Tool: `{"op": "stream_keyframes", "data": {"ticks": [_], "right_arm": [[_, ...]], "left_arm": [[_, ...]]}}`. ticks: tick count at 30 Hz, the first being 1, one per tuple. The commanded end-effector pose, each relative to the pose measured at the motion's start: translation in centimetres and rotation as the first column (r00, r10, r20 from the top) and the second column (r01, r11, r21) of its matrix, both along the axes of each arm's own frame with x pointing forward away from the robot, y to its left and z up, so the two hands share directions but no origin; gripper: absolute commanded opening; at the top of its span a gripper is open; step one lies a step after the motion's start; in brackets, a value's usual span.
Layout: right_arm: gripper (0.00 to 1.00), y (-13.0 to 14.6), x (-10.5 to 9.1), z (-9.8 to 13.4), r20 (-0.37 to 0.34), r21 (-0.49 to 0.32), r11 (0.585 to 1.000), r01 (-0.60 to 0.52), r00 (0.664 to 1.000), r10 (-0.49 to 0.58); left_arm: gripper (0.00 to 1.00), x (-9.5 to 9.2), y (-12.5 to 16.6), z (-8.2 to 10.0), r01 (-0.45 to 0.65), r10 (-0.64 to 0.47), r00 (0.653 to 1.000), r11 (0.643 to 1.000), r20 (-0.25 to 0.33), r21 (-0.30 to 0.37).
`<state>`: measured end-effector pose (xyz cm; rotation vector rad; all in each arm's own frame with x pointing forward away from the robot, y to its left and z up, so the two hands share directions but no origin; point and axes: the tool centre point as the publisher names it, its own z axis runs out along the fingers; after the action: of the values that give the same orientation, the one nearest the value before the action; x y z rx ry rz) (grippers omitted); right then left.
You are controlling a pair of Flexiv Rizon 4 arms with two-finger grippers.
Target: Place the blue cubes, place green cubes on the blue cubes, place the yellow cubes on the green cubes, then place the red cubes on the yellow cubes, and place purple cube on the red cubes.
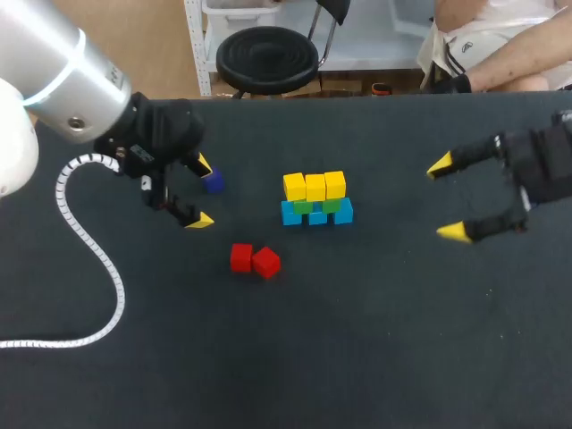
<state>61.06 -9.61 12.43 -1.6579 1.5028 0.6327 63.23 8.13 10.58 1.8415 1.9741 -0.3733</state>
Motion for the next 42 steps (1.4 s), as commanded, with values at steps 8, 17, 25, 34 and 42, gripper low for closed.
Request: {"op": "stream_keyframes", "data": {"ticks": [8,17,25,34,42], "right_arm": [[1.00,-1.7,4.2,-0.3,-0.112,0.027,0.995,-0.096,0.989,0.099],[1.00,-1.5,5.0,-1.4,-0.144,0.033,0.993,-0.115,0.982,0.119],[1.00,-1.7,5.4,-1.3,-0.143,0.047,0.996,-0.081,0.986,0.087],[1.00,-1.7,5.4,-1.3,-0.143,0.047,0.996,-0.081,0.986,0.087],[1.00,-1.7,5.4,-1.3,-0.143,0.047,0.996,-0.081,0.986,0.087]], "left_arm": [[1.00,0.1,0.6,-0.8,0.010,-0.009,1.000,1.000,-0.017,0.021],[1.00,-0.9,1.2,-1.3,0.029,-0.026,0.999,0.997,-0.034,0.068],[1.00,-2.3,0.8,-1.6,0.036,-0.036,0.999,0.995,-0.002,0.098],[1.00,-4.5,-0.4,-3.5,0.037,-0.032,0.997,0.997,-0.074,0.061],[1.00,-5.9,-2.2,-4.3,0.085,-0.072,0.986,0.993,-0.150,0.083]]}}
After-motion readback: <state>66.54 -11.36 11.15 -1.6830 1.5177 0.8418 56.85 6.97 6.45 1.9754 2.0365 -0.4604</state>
